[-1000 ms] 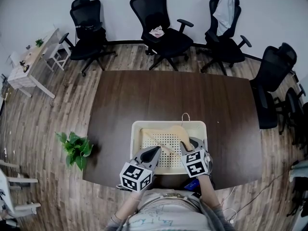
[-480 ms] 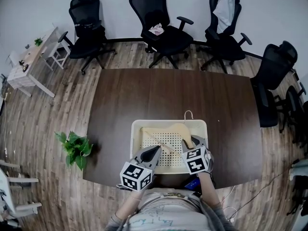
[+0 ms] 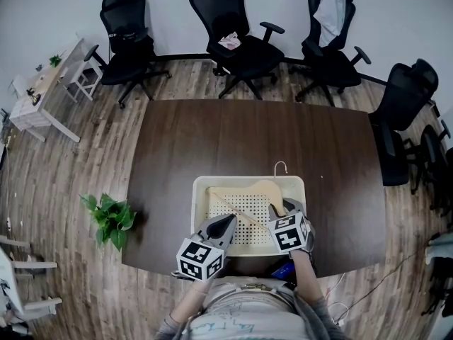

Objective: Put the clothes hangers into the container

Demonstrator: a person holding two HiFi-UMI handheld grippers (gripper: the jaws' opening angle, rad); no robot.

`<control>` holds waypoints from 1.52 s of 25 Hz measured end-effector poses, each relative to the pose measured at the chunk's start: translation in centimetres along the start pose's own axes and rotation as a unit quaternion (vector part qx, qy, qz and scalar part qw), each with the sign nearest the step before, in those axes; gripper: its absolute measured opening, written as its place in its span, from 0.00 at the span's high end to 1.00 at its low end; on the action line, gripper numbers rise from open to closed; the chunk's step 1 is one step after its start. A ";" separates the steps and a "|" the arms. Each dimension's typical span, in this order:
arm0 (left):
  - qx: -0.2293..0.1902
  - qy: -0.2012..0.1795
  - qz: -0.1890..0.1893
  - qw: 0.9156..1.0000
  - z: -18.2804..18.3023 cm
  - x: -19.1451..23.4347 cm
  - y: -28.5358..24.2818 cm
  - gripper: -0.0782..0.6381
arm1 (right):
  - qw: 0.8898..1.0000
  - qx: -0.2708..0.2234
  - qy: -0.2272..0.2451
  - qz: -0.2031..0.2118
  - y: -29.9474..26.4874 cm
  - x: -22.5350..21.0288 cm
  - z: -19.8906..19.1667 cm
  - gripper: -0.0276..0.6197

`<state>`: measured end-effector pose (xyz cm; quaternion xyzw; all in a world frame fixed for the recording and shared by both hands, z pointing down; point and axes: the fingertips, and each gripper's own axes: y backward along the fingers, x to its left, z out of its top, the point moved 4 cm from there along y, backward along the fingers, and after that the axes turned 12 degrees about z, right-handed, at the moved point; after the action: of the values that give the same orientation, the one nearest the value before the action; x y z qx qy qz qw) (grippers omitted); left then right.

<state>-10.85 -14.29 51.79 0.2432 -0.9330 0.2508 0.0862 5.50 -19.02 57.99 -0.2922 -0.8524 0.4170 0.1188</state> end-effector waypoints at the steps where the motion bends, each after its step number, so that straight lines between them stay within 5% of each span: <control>1: 0.001 0.000 0.001 1.000 0.0 0.0 -0.1 0.88 | 1.000 0.003 -0.002 0.000 0.0 -0.1 -0.1 0.75; 38: 0.020 -0.001 -0.004 1.000 -0.8 0.6 -1.2 0.88 | 0.993 0.070 0.044 -0.087 -1.4 -1.0 -1.2 0.75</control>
<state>-10.74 -15.08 53.19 0.2489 -0.9269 0.2686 0.0818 6.32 -19.54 59.86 -0.2262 -0.8371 0.4505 0.2124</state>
